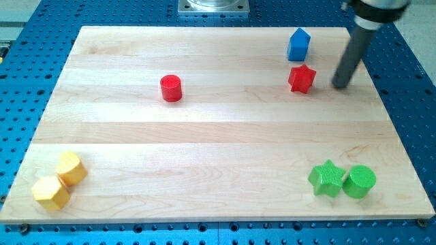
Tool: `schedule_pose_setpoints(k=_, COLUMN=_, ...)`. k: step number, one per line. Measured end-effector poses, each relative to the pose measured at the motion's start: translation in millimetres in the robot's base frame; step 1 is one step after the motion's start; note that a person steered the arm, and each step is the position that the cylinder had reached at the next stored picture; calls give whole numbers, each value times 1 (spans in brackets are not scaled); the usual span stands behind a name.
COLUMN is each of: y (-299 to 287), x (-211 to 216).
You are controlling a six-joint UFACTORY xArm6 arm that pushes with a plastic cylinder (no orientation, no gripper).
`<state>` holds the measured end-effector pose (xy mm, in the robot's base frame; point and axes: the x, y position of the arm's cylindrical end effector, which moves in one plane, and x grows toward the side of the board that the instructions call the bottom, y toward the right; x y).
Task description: Slightly move the red circle to the right
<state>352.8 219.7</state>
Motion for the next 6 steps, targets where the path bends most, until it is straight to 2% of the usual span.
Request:
schedule_pose_setpoints(k=1, y=-69, x=-6)
schedule_pose_setpoints(k=2, y=-166, x=10)
schedule_pose_setpoints(k=3, y=-175, x=-28)
schedule_pose_setpoints(k=4, y=-258, x=-50)
schedule_pose_setpoints(k=5, y=-364, x=-13)
schedule_pose_setpoints(k=6, y=-372, x=29)
